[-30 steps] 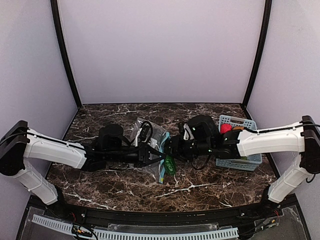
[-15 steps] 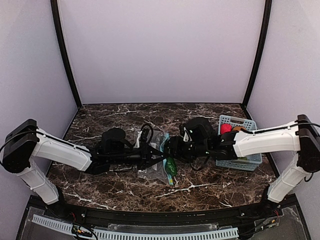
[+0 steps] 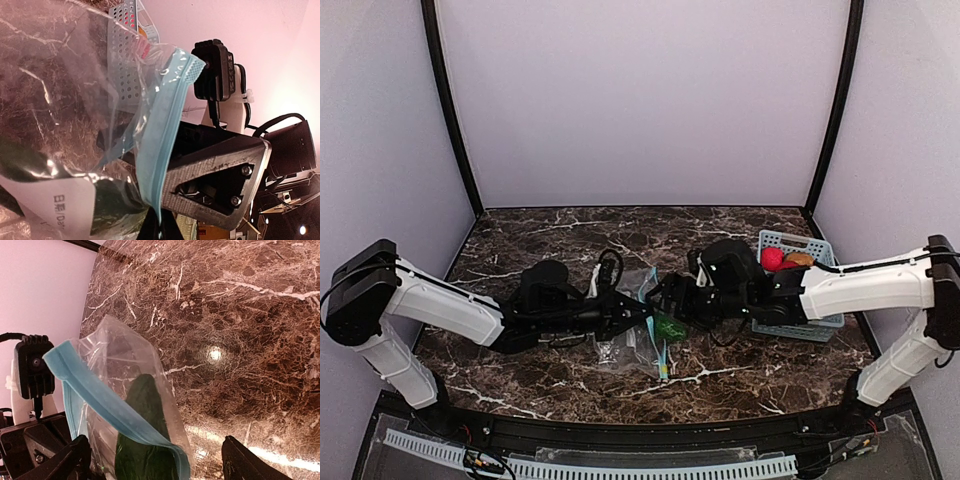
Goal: Place the food in the zip-top bag and seal the zipper
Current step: Place the fake vegetable in the zipper food storage bag, then adjust the fake vegetable in the zipper food storage bag.
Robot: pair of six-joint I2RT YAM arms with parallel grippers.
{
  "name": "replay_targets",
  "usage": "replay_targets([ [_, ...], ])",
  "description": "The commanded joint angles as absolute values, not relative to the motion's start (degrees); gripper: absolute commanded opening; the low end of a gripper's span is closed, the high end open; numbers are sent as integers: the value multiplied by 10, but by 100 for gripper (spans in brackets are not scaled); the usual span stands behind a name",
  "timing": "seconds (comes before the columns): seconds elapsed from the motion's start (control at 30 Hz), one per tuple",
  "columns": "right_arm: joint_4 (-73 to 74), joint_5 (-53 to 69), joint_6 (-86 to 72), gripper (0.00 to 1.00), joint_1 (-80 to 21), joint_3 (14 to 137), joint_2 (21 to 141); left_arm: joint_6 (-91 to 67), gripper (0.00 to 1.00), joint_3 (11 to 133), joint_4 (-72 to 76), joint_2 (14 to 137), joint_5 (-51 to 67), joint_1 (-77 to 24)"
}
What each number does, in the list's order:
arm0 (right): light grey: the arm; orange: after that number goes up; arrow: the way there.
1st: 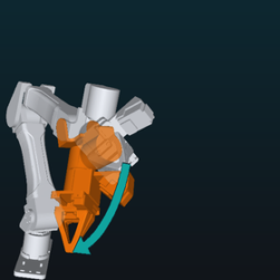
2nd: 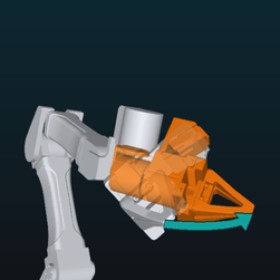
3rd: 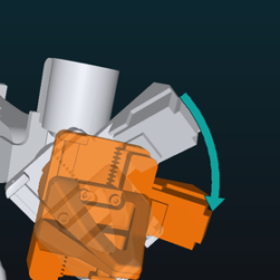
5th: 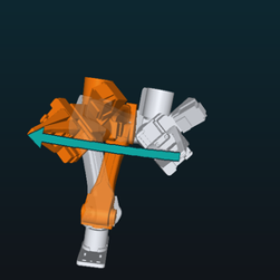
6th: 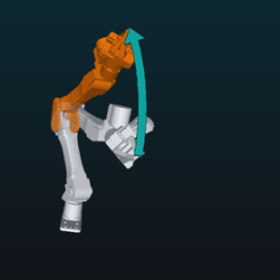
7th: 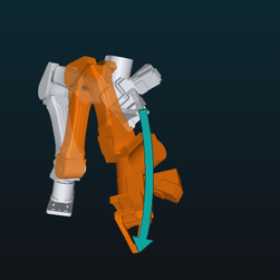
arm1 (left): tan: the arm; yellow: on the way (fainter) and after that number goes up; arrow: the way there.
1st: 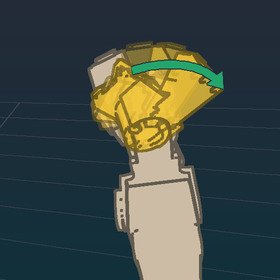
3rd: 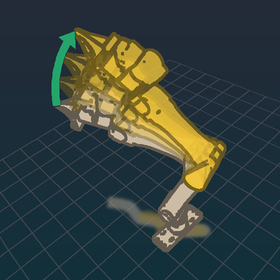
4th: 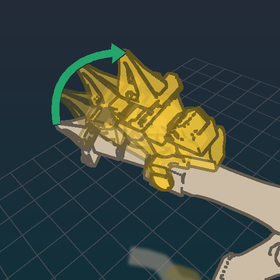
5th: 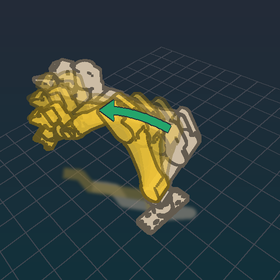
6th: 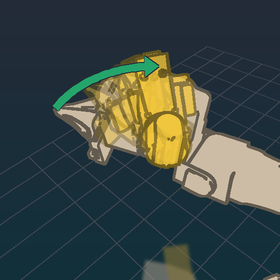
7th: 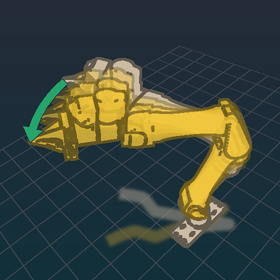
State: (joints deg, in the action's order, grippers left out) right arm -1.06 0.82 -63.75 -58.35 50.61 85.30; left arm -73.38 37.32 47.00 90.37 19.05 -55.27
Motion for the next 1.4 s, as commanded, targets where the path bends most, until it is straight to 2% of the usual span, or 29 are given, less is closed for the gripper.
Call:
replay_targets([
  [0.0,9,14,-621,91,-604,487,800,-744,1,361,509,898,161,-545],
  [0.27,47,-11,-611,94,-606,451,734,-747,1,363,517,903,162,-543],
  [0.4,49,-19,-609,90,-608,422,698,-748,1,367,519,905,163,-544],
  [0.57,41,-34,-595,71,-609,391,660,-747,1,371,513,905,166,-544],
  [0.8,8,-17,-543,62,-607,417,671,-747,1,372,508,907,169,-544],
  [1.03,-50,10,-519,49,-605,430,719,-744,1,377,497,903,174,-543],
  [1.27,-67,63,-503,23,-603,455,784,-741,1,381,489,900,177,-544],
  [1.37,-81,81,-507,16,-604,446,802,-741,1,384,487,899,180,-544],
])
